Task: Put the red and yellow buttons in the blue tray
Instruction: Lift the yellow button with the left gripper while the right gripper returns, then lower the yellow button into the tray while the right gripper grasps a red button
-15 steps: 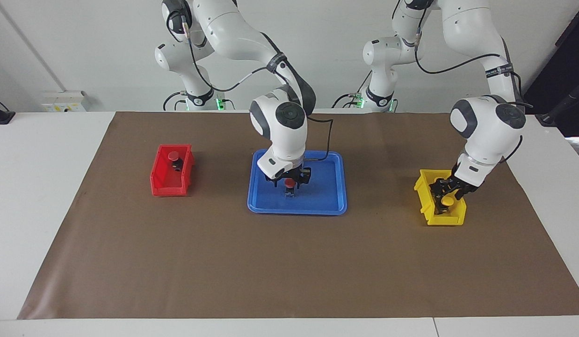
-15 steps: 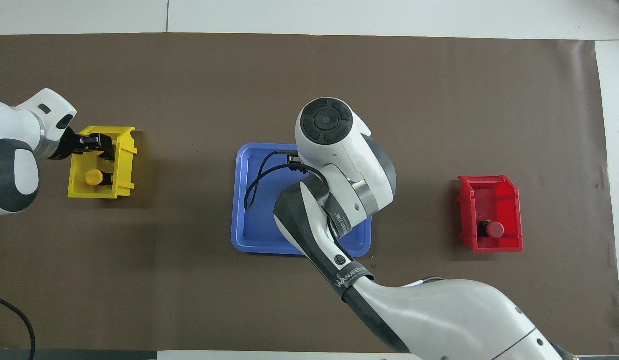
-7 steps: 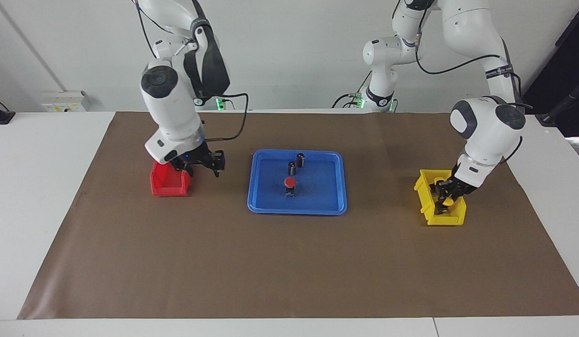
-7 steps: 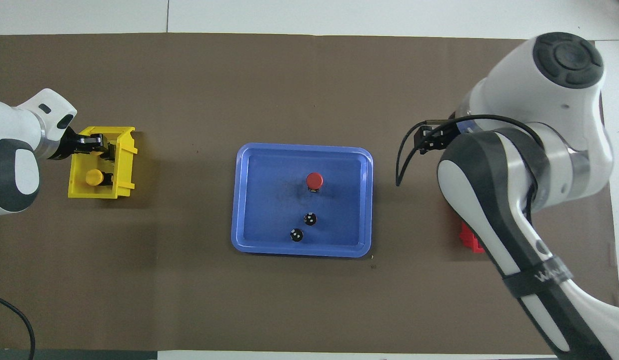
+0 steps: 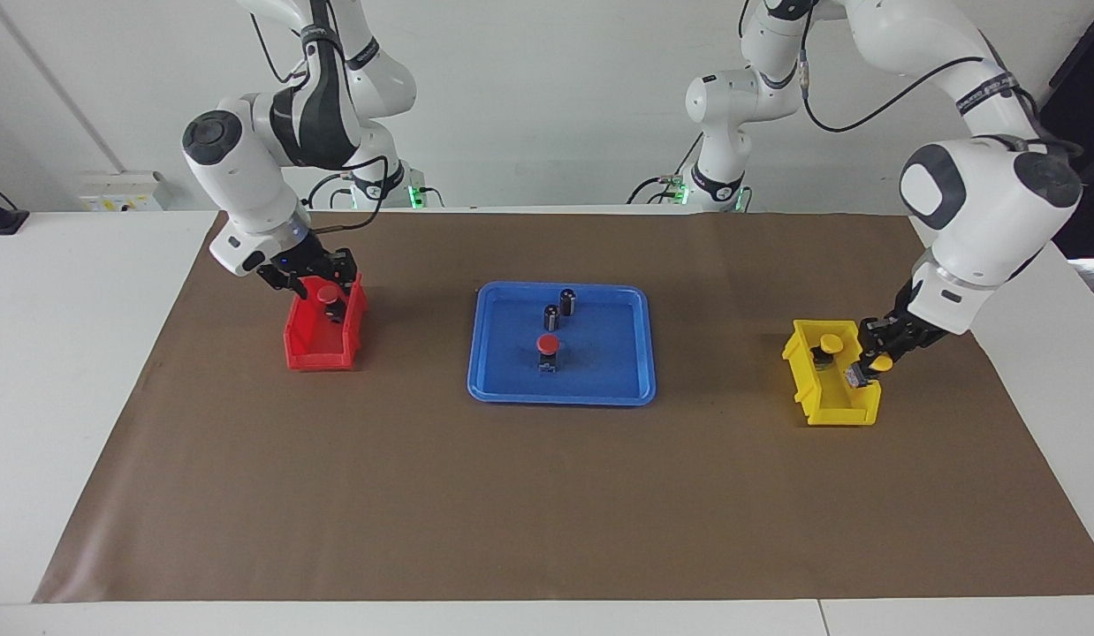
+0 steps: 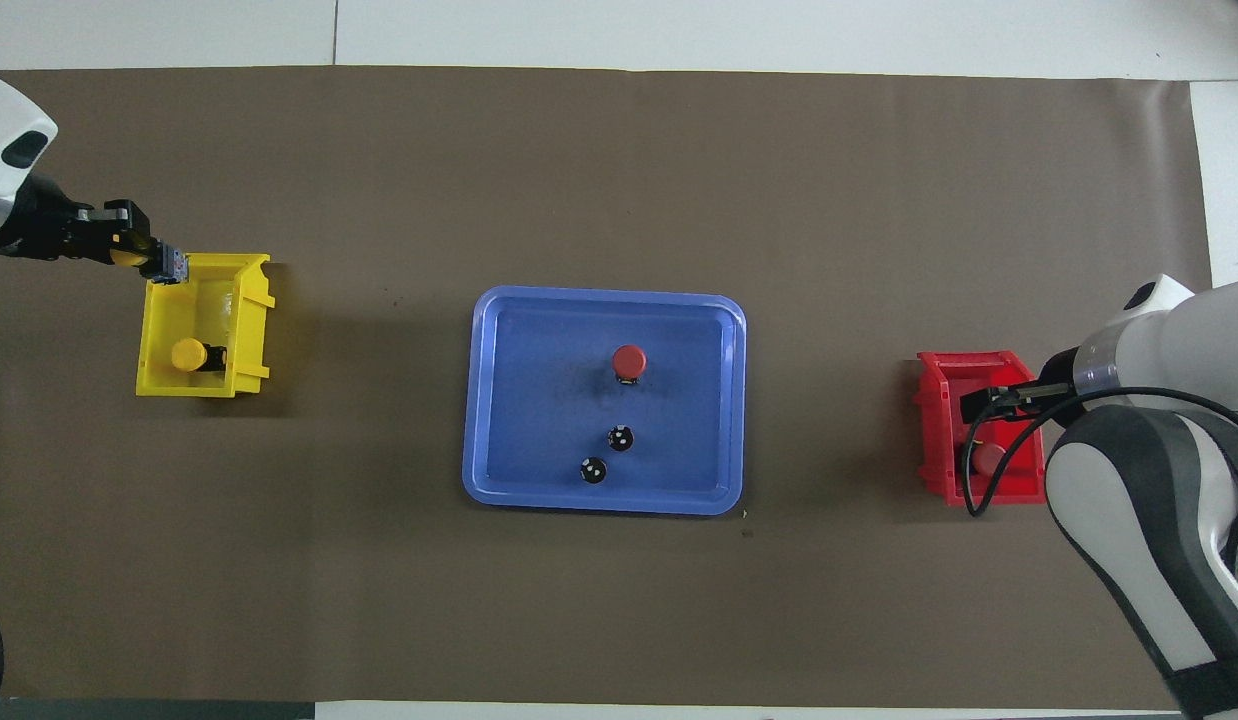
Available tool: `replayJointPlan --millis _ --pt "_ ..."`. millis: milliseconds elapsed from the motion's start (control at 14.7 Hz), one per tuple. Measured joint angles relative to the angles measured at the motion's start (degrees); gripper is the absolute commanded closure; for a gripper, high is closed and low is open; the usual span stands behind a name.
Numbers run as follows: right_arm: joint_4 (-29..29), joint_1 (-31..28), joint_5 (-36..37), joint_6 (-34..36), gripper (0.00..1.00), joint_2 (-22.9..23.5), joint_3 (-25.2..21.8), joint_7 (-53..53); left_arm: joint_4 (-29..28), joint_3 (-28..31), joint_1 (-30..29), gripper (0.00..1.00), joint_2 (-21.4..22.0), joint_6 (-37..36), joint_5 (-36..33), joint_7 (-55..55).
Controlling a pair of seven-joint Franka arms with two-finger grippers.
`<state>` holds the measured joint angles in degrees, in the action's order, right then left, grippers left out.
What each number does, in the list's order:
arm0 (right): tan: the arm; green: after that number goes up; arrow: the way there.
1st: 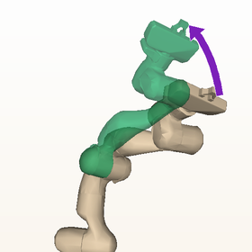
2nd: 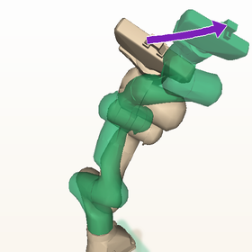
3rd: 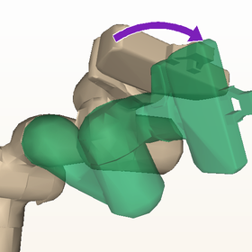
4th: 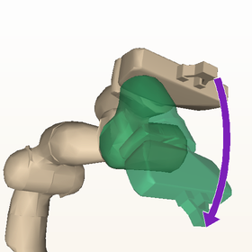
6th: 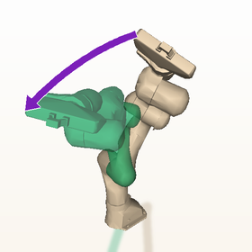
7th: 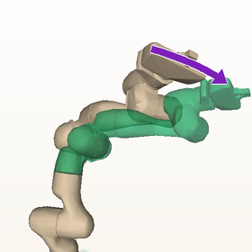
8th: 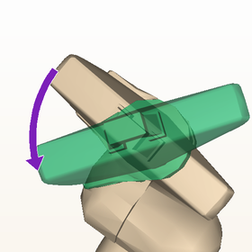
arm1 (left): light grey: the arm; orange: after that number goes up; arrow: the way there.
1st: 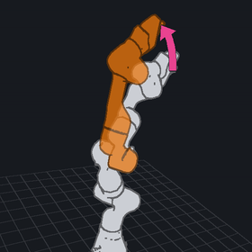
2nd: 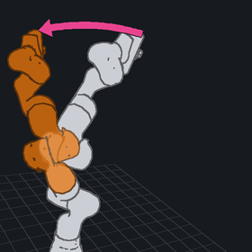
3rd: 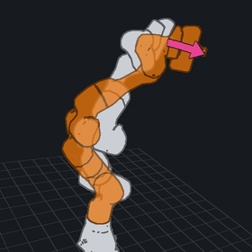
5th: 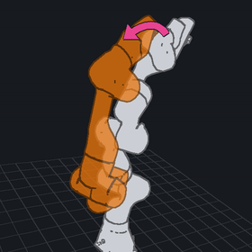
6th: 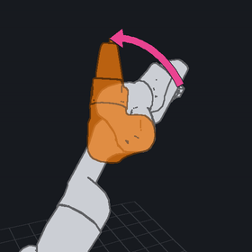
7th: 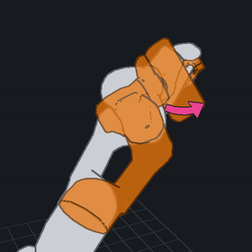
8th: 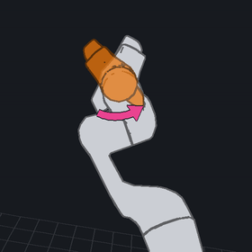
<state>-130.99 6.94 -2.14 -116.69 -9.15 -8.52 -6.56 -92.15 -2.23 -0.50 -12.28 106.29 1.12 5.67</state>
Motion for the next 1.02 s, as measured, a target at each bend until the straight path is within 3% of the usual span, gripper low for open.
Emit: replayJointPlan --millis 136,407,746,1018 --pt "-3.29 -1.67 0.01 -2.83 0.31 -0.83 0.07 -2.68 4.12 -0.28 6.42 0.99 -1.85 -2.33 0.00 7.98" --pt "-6.32 -4.27 0.01 -5.58 0.34 -1.25 0.10 -5.32 2.70 -0.75 17.94 0.99 -3.29 -1.88 0.70 18.02" --pt "-8.40 -4.13 0.01 -8.70 0.34 -1.25 0.71 -5.31 -2.81 -0.85 25.30 0.99 -3.04 6.82 3.24 23.52" --pt "-9.03 -3.35 0.01 -9.54 0.35 -1.26 0.87 -5.27 -7.21 -0.82 27.81 0.99 -3.33 11.54 3.32 23.86"
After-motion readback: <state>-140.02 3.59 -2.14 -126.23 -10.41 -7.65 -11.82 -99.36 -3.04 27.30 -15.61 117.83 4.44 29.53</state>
